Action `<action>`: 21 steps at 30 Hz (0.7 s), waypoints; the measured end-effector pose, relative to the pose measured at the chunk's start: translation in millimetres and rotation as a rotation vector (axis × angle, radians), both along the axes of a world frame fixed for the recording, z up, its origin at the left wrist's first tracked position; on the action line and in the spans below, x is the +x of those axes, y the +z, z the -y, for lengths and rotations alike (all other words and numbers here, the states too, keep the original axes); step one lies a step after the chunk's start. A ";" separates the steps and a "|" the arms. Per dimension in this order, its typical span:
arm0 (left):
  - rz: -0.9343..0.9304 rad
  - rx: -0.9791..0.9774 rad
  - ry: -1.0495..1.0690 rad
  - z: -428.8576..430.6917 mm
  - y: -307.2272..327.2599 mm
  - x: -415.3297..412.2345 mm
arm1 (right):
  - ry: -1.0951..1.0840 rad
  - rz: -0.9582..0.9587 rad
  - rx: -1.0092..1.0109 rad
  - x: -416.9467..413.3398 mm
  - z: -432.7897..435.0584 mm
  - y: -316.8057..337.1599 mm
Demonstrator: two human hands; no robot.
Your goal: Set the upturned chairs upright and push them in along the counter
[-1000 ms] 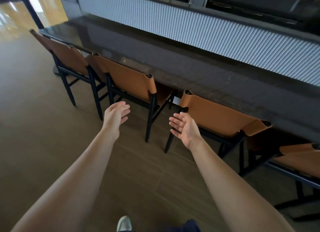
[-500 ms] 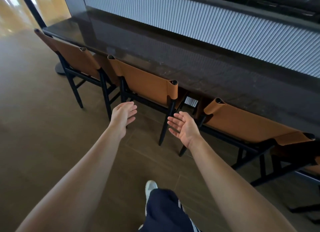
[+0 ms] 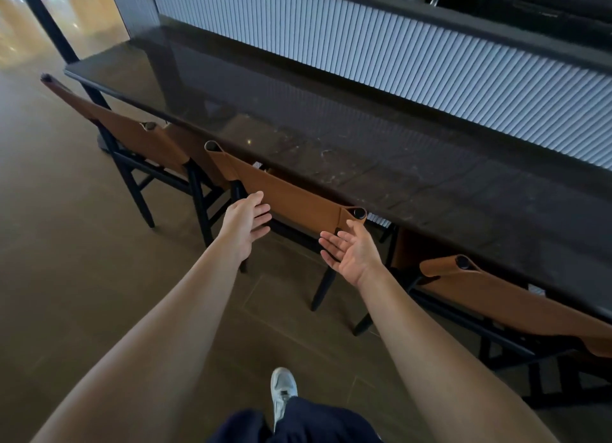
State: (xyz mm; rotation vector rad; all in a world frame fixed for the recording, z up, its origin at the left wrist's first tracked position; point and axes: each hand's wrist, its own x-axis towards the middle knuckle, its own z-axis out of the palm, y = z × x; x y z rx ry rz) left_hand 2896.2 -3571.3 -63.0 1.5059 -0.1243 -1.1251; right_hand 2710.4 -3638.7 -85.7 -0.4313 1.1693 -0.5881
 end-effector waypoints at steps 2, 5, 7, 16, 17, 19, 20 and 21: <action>-0.015 0.017 -0.014 16.7 -1.3 10.7 | -0.010 -0.009 0.027 11.3 13.7 -3.4; -0.041 0.035 -0.020 39.7 -5.3 25.4 | -0.033 -0.022 0.061 26.5 29.0 -10.0; -0.071 0.061 -0.018 54.3 -11.3 37.3 | -0.059 -0.031 0.092 39.0 38.9 -15.7; -0.194 0.138 -0.057 118.8 -35.8 101.1 | -0.239 -0.076 0.170 91.8 85.0 -30.2; -0.201 0.150 -0.063 126.5 -37.4 108.4 | -0.268 -0.082 0.178 97.8 89.6 -31.2; -0.219 0.178 -0.076 140.1 -39.6 121.4 | -0.324 -0.117 0.204 108.3 97.9 -31.6; -0.225 0.204 -0.085 146.8 -41.6 127.5 | -0.353 -0.141 0.218 112.5 100.8 -32.4; -0.229 0.228 -0.087 150.4 -44.1 131.6 | -0.379 -0.164 0.227 114.9 102.3 -33.4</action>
